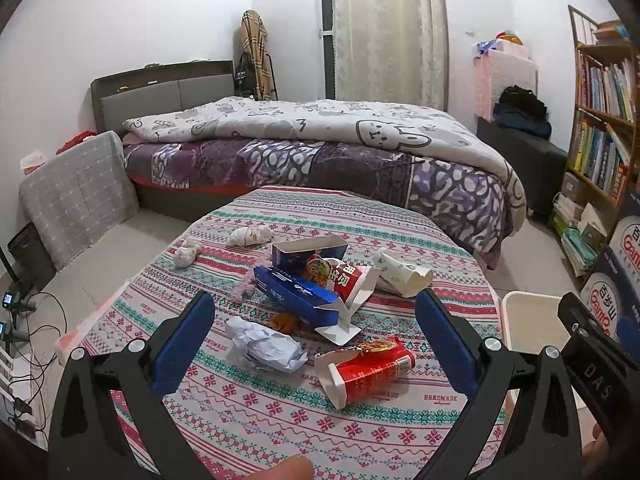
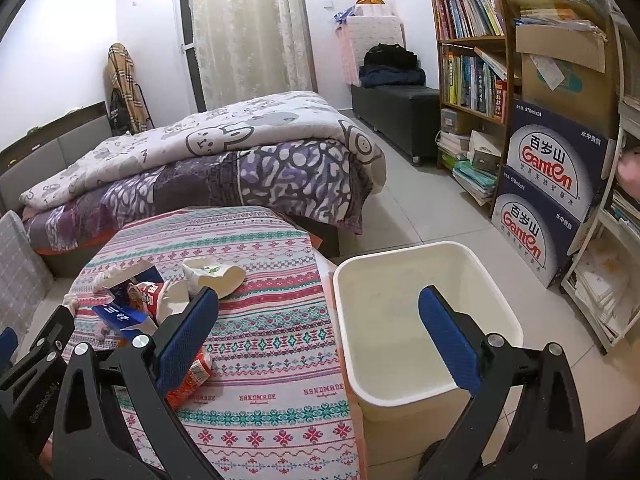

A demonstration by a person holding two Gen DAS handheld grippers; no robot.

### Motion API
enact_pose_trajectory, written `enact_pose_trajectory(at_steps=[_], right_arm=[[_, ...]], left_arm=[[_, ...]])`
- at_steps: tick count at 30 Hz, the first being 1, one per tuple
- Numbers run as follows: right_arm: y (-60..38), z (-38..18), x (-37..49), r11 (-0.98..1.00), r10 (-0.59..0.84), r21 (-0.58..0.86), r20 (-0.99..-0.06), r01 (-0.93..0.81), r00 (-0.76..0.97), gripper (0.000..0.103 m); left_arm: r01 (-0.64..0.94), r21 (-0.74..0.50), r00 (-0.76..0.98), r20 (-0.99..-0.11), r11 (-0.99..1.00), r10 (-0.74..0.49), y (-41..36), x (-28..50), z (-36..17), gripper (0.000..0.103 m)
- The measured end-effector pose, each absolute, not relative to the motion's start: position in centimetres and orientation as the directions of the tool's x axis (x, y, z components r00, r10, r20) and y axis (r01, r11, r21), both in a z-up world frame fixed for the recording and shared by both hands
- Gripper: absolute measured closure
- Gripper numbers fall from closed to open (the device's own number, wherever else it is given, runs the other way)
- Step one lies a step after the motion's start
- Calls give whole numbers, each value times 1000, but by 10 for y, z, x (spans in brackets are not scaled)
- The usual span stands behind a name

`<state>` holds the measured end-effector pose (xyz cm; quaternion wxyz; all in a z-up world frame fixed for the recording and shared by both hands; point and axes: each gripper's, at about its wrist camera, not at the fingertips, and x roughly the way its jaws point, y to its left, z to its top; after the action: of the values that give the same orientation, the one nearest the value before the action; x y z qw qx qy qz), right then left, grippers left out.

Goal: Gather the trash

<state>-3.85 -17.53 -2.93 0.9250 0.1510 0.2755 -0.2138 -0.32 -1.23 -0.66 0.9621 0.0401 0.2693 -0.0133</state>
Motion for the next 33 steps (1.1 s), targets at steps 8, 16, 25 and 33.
enact_pose_trajectory(at_steps=[8, 16, 25, 33], right_arm=[[-175, -31, -41, 864, -315, 177, -540, 471, 780, 7], [-176, -32, -41, 862, -306, 197, -532, 467, 790, 7], [-176, -33, -39, 856, -294, 209, -553, 472, 779, 7], [-177, -33, -38, 861, -279, 220, -549, 459, 788, 7]], left_arm=[[48, 70, 856, -517, 996, -5, -13, -3, -7, 6], [46, 80, 867, -498, 996, 0, -14, -4, -8, 6], [44, 92, 876, -482, 995, 6, -15, -5, -8, 6], [57, 73, 844, -537, 996, -9, -13, 3, -13, 6]])
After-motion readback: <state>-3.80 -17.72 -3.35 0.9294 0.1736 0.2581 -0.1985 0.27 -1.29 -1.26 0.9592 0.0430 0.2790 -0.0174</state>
